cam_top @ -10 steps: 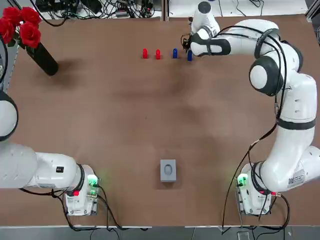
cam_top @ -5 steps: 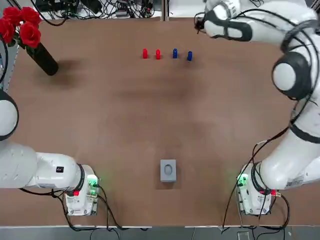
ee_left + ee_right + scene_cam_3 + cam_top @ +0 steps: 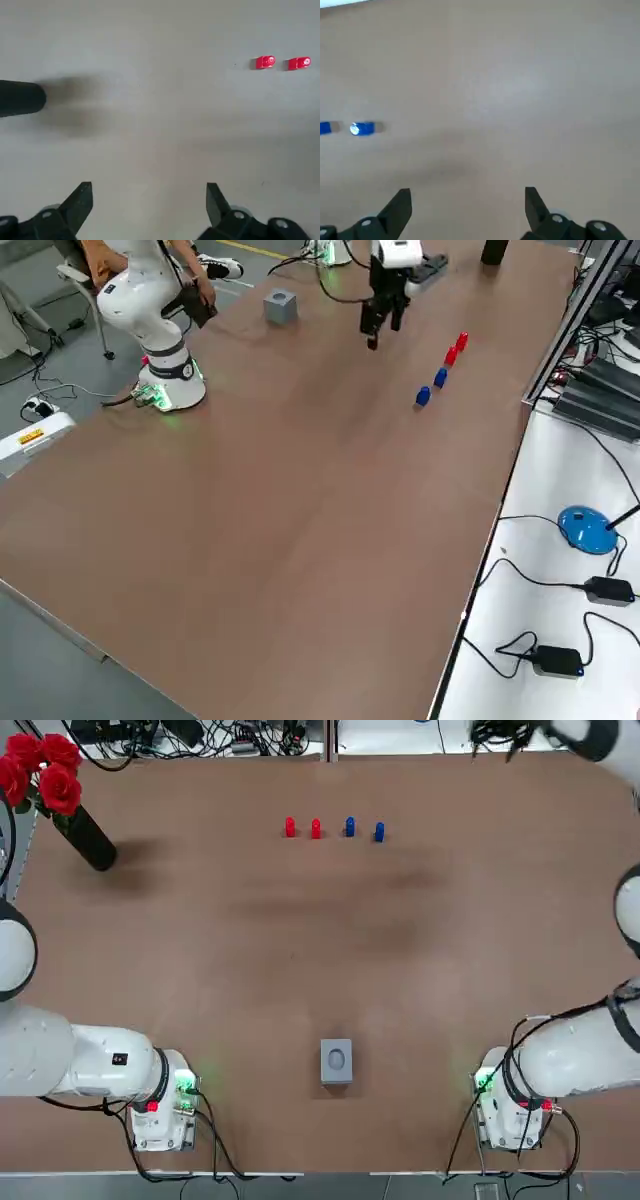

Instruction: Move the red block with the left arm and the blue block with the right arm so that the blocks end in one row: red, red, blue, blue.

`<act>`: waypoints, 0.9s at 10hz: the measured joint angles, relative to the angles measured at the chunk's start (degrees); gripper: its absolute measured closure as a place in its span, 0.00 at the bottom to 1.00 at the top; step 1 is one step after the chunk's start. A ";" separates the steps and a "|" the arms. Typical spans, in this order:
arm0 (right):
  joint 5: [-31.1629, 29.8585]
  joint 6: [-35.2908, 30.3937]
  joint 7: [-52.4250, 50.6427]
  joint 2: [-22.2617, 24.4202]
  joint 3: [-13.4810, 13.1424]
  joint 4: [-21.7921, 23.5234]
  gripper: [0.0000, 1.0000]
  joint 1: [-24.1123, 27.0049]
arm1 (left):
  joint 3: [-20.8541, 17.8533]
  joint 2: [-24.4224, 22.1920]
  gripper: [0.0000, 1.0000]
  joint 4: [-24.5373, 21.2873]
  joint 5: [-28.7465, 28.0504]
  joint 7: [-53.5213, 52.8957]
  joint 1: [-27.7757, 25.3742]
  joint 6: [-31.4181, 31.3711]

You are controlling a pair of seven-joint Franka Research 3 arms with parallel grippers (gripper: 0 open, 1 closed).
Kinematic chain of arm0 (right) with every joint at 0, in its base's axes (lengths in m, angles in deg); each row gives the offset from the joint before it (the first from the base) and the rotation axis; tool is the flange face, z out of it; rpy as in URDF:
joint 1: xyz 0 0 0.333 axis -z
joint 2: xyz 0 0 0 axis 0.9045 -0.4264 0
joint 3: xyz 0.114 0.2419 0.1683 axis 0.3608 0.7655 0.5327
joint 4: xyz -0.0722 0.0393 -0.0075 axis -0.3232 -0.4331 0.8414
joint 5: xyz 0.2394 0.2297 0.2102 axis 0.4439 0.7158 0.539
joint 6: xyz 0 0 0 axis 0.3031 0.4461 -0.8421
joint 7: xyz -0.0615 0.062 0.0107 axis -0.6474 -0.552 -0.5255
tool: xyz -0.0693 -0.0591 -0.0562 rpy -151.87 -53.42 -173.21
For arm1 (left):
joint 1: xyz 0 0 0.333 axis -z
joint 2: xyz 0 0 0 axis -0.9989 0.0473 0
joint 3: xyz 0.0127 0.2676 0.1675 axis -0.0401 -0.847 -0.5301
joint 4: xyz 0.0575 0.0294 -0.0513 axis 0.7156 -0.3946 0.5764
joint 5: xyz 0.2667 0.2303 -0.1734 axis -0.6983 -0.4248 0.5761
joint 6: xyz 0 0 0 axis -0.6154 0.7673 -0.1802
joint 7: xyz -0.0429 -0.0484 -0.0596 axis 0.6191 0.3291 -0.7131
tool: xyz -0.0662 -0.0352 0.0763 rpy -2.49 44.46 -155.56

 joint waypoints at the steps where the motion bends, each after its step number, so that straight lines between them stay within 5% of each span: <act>1: 0.05 -3.22 -5.23 3.43 -2.94 0.45 0.00 0.21 | 0.00 0.01 0.00 0.01 0.00 0.00 0.00 0.00; 4: 2.22 -8.28 -20.63 10.87 -10.72 2.34 0.00 0.95 | 0.00 0.06 0.00 0.02 0.00 0.00 0.01 0.00; 9: 3.08 -11.33 -22.70 14.73 -10.89 6.64 0.00 1.27 | 0.00 0.10 0.00 0.02 0.00 0.00 -0.01 0.00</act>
